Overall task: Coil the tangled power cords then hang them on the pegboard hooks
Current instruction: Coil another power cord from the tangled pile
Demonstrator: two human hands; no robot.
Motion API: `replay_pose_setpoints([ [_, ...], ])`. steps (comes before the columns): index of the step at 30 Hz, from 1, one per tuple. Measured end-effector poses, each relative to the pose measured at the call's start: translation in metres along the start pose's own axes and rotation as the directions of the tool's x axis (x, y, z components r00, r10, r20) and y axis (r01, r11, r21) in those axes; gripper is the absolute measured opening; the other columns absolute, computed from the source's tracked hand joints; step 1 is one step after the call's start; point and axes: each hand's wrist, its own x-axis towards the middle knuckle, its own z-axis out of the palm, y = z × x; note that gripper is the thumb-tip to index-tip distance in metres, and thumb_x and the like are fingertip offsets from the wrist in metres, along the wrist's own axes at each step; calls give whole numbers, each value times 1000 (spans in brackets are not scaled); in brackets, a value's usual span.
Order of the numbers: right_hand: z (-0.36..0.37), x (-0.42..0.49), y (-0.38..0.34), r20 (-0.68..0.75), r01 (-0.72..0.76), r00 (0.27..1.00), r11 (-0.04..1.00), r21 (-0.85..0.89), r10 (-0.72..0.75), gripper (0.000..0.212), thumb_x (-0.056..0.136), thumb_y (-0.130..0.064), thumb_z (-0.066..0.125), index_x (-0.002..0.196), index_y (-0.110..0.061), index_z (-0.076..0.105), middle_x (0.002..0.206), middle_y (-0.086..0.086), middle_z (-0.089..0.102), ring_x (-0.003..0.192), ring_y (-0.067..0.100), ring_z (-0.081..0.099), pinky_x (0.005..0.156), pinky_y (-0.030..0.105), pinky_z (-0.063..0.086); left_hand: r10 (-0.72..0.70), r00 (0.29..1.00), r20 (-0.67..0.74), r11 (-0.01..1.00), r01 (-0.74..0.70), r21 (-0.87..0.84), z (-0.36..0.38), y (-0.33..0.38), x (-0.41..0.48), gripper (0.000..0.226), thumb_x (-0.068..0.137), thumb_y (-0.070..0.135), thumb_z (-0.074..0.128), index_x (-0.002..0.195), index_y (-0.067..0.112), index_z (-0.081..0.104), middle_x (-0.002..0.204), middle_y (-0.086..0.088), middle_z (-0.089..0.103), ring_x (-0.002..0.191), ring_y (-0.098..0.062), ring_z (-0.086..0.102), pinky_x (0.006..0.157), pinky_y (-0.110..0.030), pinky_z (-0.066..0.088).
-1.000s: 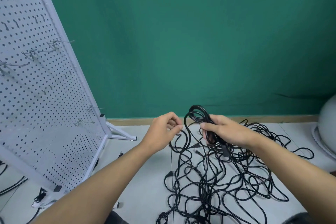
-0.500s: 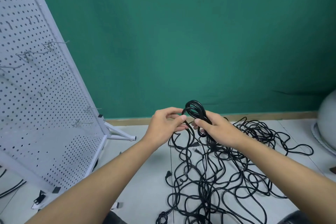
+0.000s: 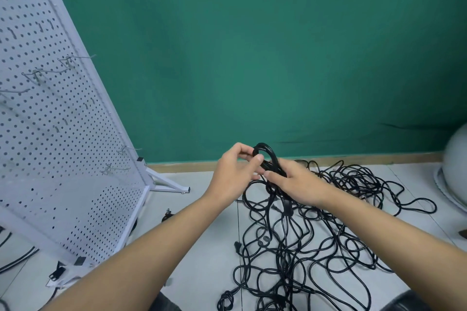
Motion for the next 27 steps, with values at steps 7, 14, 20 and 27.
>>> replay_pose_setpoints([
  [7, -7, 3, 6, -112, -80, 988, 974, 212, 106, 17, 105, -26, 58, 107, -9, 63, 76, 4, 64, 71, 17, 61, 69, 37, 49, -22, 962, 274, 968, -48, 248, -13, -11, -7, 27, 98, 14, 64, 116, 25, 46, 94, -3, 75, 79, -16, 76, 73, -37, 52],
  [14, -14, 5, -1, -191, -79, 965, 893, 444, 180, 16, 104, -22, 58, 101, -6, 61, 66, 0, 64, 62, 14, 59, 66, 26, 47, 27, 962, 271, 807, -181, 562, -22, -30, 1, 38, 95, -1, 48, 81, 21, 76, 102, 6, 66, 81, -12, 70, 71, -40, 60],
  [20, -20, 1, 0, -246, -96, 933, 842, 531, 261, 12, 105, -19, 56, 98, -11, 58, 69, 7, 61, 59, 16, 57, 56, 20, 45, -53, 849, 526, 640, -375, 671, -30, -35, -2, 42, 86, 55, 73, 119, 29, 70, 144, 18, 55, 130, -3, 49, 111, -28, 39],
  [27, -22, 5, 11, -288, -142, 908, 869, 474, 305, 15, 105, -22, 55, 101, -8, 59, 69, 6, 62, 64, 21, 59, 60, 26, 48, 167, 776, 608, 469, -605, 643, -28, -31, 7, 29, 97, 42, 67, 92, 15, 78, 162, 14, 39, 153, -8, 27, 121, -32, 30],
])
